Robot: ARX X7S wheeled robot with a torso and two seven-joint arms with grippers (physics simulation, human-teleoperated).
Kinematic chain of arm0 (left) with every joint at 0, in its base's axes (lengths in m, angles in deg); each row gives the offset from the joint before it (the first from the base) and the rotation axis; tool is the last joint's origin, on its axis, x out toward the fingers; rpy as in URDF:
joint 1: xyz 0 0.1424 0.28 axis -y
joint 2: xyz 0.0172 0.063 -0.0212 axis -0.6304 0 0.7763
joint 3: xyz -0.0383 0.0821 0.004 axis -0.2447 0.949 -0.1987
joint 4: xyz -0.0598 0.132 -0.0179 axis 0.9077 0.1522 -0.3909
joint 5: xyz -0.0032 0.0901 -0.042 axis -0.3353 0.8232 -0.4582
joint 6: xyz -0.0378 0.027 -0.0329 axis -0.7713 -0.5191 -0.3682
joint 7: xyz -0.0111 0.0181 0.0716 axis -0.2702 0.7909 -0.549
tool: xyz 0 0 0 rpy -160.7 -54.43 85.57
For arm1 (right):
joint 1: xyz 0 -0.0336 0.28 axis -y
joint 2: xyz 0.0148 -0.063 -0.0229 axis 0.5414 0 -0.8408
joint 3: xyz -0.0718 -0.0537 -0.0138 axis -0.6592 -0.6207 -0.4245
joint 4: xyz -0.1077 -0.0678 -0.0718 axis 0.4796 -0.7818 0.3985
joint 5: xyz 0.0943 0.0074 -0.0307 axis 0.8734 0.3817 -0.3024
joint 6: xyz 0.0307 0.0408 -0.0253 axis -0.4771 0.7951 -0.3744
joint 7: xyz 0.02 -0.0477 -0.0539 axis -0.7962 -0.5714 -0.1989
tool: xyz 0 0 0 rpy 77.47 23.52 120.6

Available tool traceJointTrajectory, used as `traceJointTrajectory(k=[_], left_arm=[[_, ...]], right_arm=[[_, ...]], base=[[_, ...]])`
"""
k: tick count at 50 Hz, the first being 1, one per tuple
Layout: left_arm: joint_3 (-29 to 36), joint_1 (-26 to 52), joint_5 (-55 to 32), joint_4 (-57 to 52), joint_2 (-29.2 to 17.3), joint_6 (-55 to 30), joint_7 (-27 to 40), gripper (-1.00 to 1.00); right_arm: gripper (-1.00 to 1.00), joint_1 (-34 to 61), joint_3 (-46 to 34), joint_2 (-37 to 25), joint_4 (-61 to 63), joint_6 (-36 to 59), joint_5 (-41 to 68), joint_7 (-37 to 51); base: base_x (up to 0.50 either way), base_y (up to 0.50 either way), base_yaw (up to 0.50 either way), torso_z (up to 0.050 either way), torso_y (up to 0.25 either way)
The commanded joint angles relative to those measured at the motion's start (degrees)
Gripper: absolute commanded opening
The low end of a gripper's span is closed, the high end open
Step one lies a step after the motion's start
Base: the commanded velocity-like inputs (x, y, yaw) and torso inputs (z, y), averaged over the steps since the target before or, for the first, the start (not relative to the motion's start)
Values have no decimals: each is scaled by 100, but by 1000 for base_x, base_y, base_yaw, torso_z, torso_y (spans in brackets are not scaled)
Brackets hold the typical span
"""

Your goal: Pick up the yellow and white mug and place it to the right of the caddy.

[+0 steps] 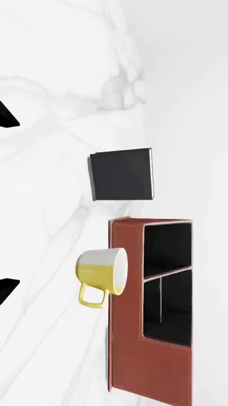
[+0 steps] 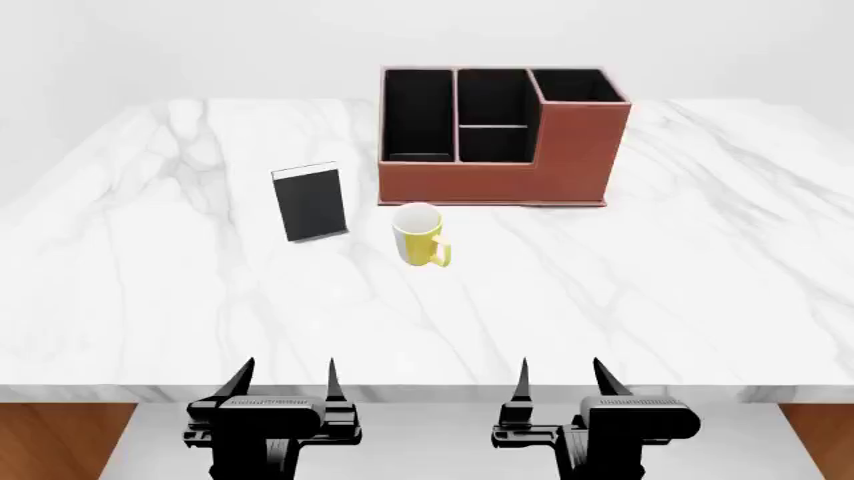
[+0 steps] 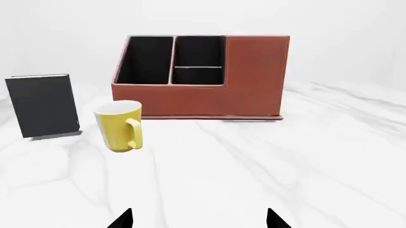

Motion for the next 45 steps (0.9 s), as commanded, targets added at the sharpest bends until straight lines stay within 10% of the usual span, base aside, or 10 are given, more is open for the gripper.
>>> traceJointTrajectory(k=[1, 18, 45], left_arm=[[106, 13, -82, 11, -91, -31, 111, 100], [424, 47, -162, -1857, -420, -1640, 475, 100], [745, 209, -102, -2666, -688, -2320, 721, 100]], right_arm=[[100, 132, -122, -79, 21, 633, 88, 141], [100, 676, -374, -514, 1739, 2942, 236, 532], [100, 1040, -615, -702, 2041, 3304, 293, 676]], base=[[0, 0, 0, 0, 0], [0, 0, 0, 0, 0], [55, 0, 0, 0, 0]])
